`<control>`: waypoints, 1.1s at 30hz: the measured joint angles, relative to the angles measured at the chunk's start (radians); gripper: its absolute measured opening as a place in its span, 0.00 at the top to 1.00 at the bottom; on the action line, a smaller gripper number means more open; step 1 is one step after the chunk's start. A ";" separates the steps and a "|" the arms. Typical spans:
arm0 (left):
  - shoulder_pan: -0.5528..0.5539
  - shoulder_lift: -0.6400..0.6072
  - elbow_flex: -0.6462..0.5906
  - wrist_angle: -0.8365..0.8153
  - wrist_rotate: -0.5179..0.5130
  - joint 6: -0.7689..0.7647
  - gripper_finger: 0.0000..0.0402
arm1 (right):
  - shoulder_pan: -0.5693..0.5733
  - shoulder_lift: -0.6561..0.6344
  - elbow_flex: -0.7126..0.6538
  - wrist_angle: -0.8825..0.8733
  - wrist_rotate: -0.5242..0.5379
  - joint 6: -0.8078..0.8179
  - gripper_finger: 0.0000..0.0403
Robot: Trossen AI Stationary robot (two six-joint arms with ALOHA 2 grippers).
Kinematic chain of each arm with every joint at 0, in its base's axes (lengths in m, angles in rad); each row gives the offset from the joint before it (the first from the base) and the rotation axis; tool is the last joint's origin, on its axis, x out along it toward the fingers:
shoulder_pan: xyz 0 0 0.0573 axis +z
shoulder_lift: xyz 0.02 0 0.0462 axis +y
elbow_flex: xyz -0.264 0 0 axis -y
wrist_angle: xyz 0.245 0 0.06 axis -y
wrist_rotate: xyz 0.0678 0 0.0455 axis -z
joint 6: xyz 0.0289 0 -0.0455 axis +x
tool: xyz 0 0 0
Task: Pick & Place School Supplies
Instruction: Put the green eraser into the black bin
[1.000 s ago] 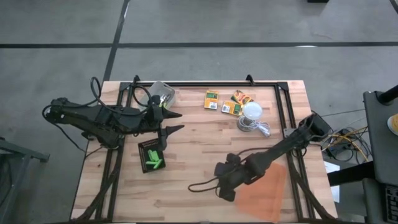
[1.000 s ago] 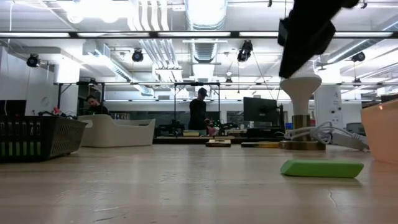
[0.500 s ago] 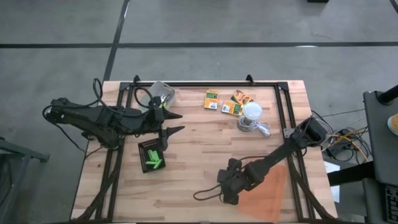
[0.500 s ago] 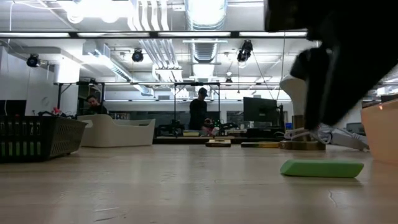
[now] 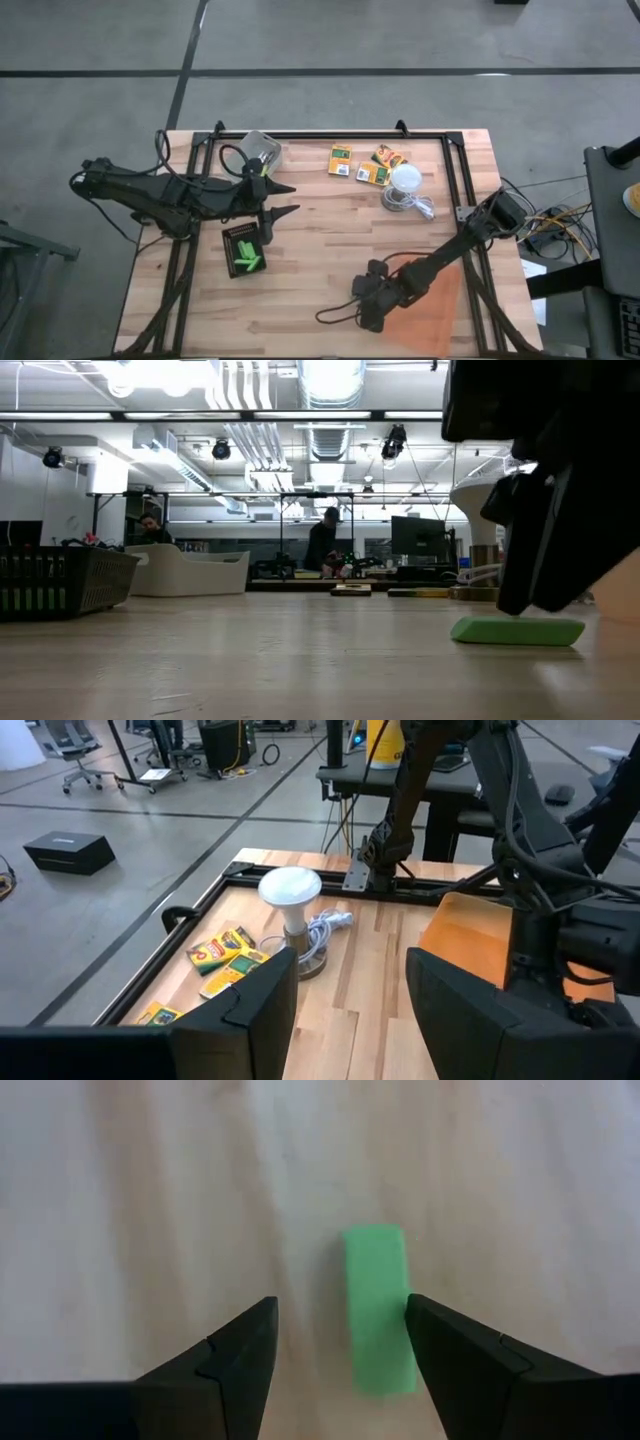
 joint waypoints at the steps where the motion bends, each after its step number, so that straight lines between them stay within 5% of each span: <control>1: 0.000 0.000 0.000 0.000 0.000 0.000 0.52 | 0.000 0.001 -0.007 -0.002 0.018 0.010 0.46; 22: 0.000 0.000 0.000 -0.001 -0.002 0.009 0.52 | 0.000 0.004 -0.040 -0.012 0.068 0.079 0.47; 33: 0.001 0.000 0.001 -0.001 -0.004 0.008 0.52 | -0.001 0.005 -0.035 -0.018 0.067 0.105 0.71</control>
